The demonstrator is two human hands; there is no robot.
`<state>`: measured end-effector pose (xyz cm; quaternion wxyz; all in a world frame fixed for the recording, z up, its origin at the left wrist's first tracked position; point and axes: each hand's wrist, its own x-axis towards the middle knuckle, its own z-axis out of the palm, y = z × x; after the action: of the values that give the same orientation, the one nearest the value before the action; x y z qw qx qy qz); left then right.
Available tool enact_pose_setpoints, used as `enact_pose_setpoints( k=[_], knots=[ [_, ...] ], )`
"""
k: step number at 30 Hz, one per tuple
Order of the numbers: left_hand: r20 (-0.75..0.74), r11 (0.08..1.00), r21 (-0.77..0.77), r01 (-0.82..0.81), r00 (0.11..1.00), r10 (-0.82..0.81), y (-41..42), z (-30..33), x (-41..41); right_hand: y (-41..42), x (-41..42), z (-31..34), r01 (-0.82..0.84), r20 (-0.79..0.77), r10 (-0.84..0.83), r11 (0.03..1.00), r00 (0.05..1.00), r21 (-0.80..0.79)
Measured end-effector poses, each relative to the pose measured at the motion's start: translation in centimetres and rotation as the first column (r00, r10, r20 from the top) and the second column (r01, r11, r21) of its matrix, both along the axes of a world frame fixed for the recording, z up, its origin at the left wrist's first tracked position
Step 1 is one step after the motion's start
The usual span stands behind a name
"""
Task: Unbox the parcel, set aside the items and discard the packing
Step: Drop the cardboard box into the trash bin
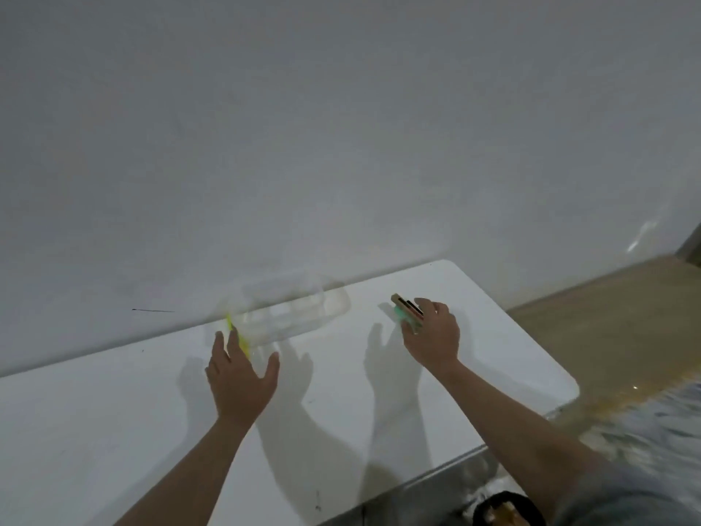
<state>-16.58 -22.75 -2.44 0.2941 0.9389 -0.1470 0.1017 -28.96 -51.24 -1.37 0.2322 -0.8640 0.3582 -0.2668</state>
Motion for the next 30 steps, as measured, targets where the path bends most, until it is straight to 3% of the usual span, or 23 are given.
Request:
enact_pose_setpoints(
  k=[3,6,11,18,30],
  knots=[
    [-0.018,0.995,-0.073,-0.064,0.998,0.062,-0.2,-0.3,2.1,-1.9,1.3,-1.7,-0.054,-0.267,0.038,0.997,0.963,-0.054],
    [-0.064,0.98,-0.152,-0.126,0.991,0.118,-1.0,-0.4,3.2,-3.6,2.3,-3.3,-0.148,-0.377,0.078,0.976,0.923,-0.159],
    [-0.126,0.951,-0.233,-0.203,0.976,0.177,-2.7,-0.8,4.0,-4.6,3.6,-4.2,-0.16,-0.304,0.076,0.951,0.95,-0.264],
    [-0.166,0.896,-0.389,-0.213,0.973,0.16,-4.0,-0.6,2.6,-5.4,4.3,-4.5,-0.216,-0.289,0.136,0.94,0.948,-0.264],
    [-0.165,0.891,-0.408,-0.201,0.976,0.145,-3.5,-1.5,2.6,-4.6,5.1,-4.5,-0.183,-0.13,0.157,0.959,0.979,-0.216]
  ],
)
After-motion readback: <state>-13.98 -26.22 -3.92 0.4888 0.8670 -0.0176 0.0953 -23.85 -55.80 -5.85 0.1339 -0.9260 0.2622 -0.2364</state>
